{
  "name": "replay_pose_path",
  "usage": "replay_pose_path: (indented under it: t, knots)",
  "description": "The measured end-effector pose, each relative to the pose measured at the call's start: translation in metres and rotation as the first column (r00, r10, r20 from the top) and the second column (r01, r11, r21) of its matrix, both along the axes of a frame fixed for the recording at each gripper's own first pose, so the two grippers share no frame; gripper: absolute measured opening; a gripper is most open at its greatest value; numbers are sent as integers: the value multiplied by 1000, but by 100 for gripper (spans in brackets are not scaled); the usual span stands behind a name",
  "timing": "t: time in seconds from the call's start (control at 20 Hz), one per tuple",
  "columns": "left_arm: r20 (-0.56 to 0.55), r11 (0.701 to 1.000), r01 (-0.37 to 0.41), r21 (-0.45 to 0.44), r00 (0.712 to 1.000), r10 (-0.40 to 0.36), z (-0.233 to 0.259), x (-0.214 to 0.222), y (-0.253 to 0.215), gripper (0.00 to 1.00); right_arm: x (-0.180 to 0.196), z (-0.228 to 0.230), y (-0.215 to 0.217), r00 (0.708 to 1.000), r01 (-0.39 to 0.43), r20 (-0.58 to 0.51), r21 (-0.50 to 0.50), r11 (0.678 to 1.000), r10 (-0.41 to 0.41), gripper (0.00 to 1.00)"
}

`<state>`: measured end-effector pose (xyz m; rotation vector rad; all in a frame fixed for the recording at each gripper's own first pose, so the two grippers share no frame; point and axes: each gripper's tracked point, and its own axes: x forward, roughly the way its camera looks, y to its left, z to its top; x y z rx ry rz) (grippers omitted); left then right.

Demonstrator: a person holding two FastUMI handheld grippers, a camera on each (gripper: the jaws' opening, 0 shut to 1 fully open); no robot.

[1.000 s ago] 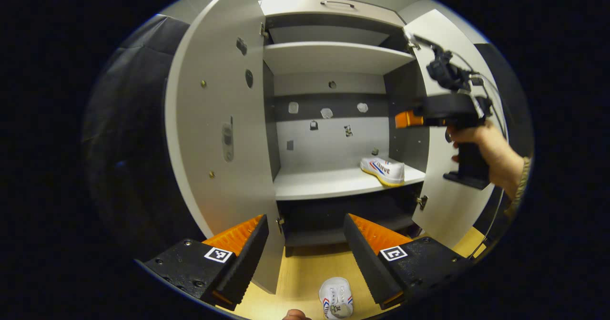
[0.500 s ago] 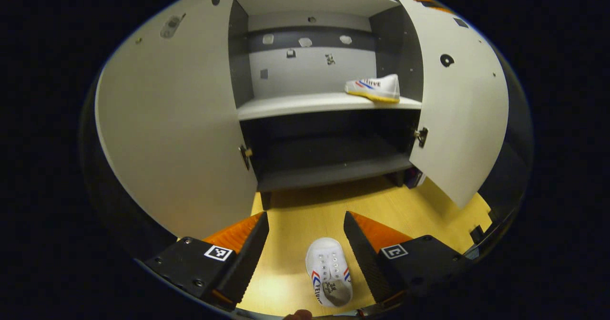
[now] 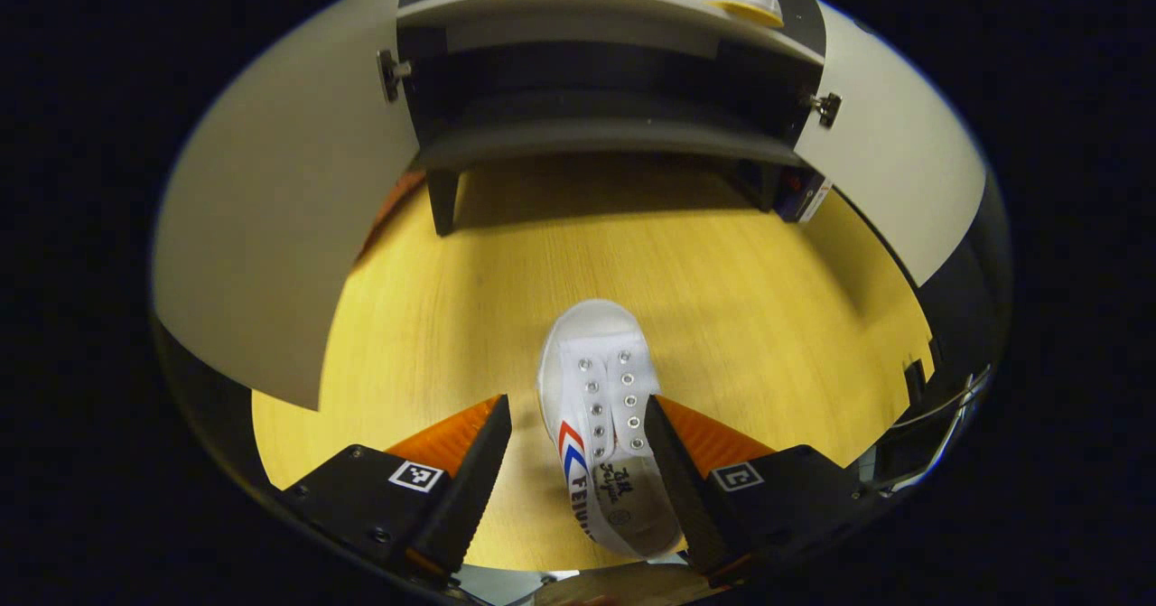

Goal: Grab one shoe with the right hand and put it into the shoe cabinet, grab the other shoe with the left hand and put it into the shoe cabinet; then close the right door with the right hand and the left door with the left hand.

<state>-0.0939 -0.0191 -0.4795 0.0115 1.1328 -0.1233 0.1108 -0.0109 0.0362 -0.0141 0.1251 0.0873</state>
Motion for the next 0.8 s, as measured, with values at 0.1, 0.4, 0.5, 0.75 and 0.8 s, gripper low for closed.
replay_pose_path:
  t: [0.1,0.4,0.5,0.75,0.8]
  knots:
    - [-52,1000,-9,0,999,9,-18,-10,1,91,-1,3,-7,1000,18,5,-5,1000,-18,24]
    - [-134,996,-83,-30,988,79,-40,-16,5,68,-6,15,-28,998,63,32,-12,998,-63,26]
    - [-108,993,-108,-43,989,103,-37,-8,3,48,-8,20,-32,997,69,41,-7,998,-69,26]
    - [-113,995,-97,29,989,99,-33,-7,6,12,-14,22,-48,995,95,42,-13,995,-94,26]
    - [-100,996,-84,28,991,87,-34,-4,7,9,-16,23,-52,994,100,44,-15,995,-99,26]
